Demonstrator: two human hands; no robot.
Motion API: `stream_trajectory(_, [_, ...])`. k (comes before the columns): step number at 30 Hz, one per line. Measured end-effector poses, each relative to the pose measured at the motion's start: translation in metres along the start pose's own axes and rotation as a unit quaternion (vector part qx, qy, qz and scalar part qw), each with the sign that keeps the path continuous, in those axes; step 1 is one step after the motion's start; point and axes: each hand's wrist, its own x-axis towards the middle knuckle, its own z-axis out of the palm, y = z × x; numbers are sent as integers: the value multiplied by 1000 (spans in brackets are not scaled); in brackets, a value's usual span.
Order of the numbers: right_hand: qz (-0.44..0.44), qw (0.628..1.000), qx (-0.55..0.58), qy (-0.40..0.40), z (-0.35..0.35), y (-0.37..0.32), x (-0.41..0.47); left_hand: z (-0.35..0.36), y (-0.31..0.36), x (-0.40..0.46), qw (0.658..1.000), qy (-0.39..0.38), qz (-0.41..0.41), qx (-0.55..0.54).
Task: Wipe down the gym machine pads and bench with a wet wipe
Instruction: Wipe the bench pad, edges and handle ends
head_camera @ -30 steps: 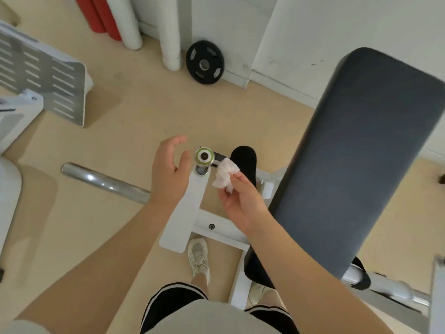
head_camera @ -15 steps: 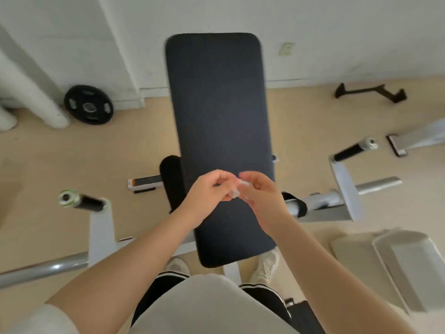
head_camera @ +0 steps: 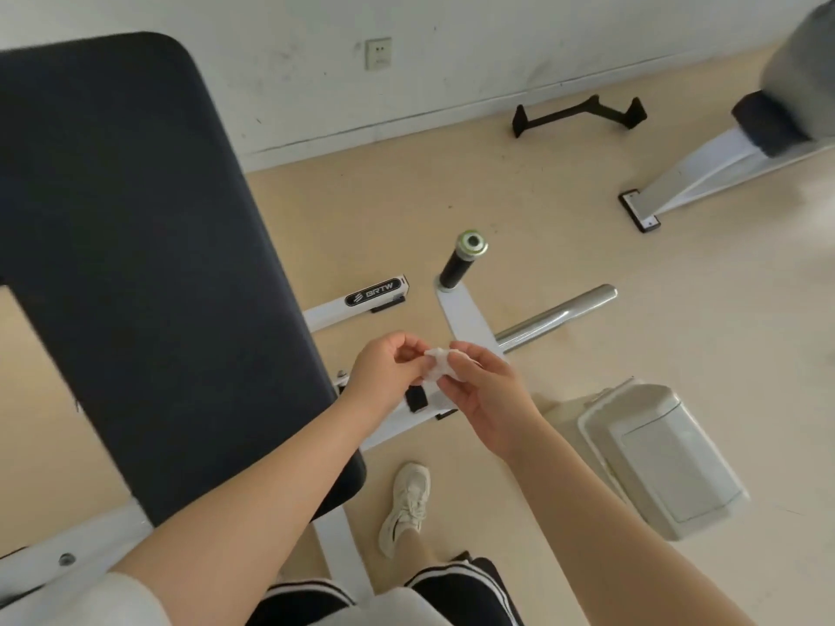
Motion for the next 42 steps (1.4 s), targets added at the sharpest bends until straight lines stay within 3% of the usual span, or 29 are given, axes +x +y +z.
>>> stream_trajectory(5, [-17,990,-47,131,-29,-36,67,42,23,62,994,94,17,49])
stream_trajectory(7, [3,982,-35,185,-35,-44,100,47,32,83,993,118,-7,15])
stream_trajectory(12, [5,972,-52,231,-24,-48,175,47,37,134,999,50,-10,-17])
stream_trajectory(15, [-9,976,-34,217,-17,-46,195,49,36,149,999,-5,-25,-28])
stream_trajectory(20, [-65,982,-6,179,-14,-60,175,47,36,155,999,24,-34,-14])
stream_trajectory(25, [-139,986,35,79,-33,-81,146,43,39,155,999,12,-44,-21])
stream_trajectory(29, [-113,978,-106,141,-45,-78,184,40,40,156,999,-4,-46,4])
stream_trajectory(32, [-107,969,-222,32,-32,-78,213,35,41,160,998,-29,-47,22])
stream_trajectory(35, [-117,955,-263,-75,-25,-91,221,29,42,166,997,-46,-59,30])
stream_trajectory(37, [-128,957,-219,-143,-28,-100,216,27,42,170,997,-34,-65,24])
stream_trajectory(39, [-121,972,-73,-186,-34,-106,206,26,40,172,997,-25,-68,22])
stream_trajectory(40, [-115,978,-8,-175,-37,-107,202,26,39,173,997,-23,-70,22])
stream_trajectory(42, [-93,994,21,-58,-38,-96,196,24,38,174,997,-26,-75,21])
